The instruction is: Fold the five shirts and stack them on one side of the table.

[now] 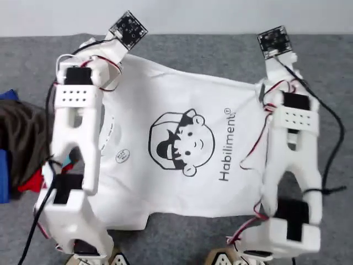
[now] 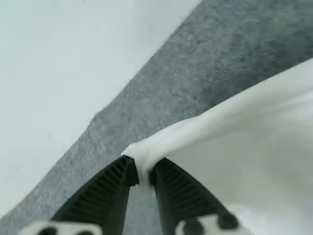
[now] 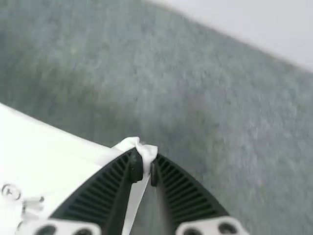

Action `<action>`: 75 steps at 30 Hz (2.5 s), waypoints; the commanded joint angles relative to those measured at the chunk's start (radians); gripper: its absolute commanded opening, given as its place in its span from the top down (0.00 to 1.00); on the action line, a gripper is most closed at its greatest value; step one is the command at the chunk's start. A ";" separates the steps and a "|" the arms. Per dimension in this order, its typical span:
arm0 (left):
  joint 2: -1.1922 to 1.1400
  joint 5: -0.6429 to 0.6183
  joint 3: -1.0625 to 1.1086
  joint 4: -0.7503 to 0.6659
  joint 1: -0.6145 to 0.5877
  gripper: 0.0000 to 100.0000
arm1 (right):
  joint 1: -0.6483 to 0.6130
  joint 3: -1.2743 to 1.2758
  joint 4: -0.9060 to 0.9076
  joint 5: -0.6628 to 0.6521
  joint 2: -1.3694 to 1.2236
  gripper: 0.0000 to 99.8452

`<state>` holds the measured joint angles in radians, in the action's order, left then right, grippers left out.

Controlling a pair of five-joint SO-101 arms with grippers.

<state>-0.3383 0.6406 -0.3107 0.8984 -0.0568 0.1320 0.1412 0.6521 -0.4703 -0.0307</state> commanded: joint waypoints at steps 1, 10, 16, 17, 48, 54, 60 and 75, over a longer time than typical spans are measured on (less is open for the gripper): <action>-0.069 0.011 -0.111 -0.127 -0.023 1.00 | -0.025 -0.023 -0.183 -0.012 -0.050 0.99; -0.295 0.012 -0.475 -0.173 -0.075 1.00 | -0.113 -0.391 -0.231 -0.012 -0.286 0.99; -0.358 0.012 -0.575 -0.038 -0.074 1.00 | -0.125 -0.543 -0.179 -0.014 -0.381 0.99; -0.364 0.012 -0.579 0.000 -0.074 1.00 | -0.130 -0.545 -0.150 -0.014 -0.381 0.99; 0.166 0.496 0.176 0.858 -0.140 1.00 | -0.171 -0.557 1.001 -0.064 -0.271 0.99; 0.404 0.552 0.533 0.858 -0.123 1.00 | -0.162 -0.552 1.098 -0.068 -0.272 0.99; 0.523 0.562 0.817 0.856 -0.049 1.00 | -0.160 -0.539 1.104 -0.069 -0.274 0.99; 0.543 0.557 0.874 0.853 -0.044 0.91 | -0.134 -0.500 1.142 -0.068 -0.263 0.92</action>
<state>0.1695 1.1914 0.5623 1.7254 -0.1028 -0.0138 -0.3514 1.7507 -0.5286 -0.3636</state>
